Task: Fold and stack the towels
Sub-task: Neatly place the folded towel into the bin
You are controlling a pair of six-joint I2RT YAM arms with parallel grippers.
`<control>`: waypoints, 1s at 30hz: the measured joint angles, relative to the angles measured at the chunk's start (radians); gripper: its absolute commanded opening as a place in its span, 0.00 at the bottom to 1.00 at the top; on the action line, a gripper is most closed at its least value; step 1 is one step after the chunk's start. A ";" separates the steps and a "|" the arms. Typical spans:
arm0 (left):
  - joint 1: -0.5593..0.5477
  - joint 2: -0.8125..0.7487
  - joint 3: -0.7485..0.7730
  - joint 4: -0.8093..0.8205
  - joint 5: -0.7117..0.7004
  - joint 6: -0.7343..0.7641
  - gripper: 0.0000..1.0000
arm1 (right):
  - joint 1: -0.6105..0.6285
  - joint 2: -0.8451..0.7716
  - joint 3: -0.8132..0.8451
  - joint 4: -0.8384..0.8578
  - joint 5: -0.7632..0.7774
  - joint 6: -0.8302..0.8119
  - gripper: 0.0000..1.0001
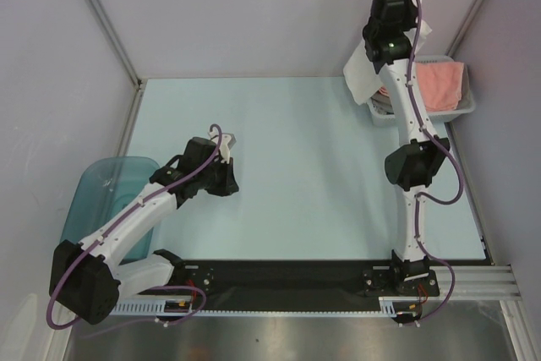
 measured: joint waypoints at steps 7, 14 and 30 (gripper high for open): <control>0.000 0.001 0.000 0.000 0.005 0.000 0.12 | -0.040 -0.009 0.000 -0.003 -0.013 0.013 0.00; 0.000 0.019 0.000 0.000 0.009 0.000 0.12 | -0.132 -0.009 -0.031 -0.023 -0.072 0.096 0.00; 0.000 0.040 0.000 0.000 0.019 0.001 0.15 | -0.441 0.127 -0.296 -0.108 -0.477 0.587 0.98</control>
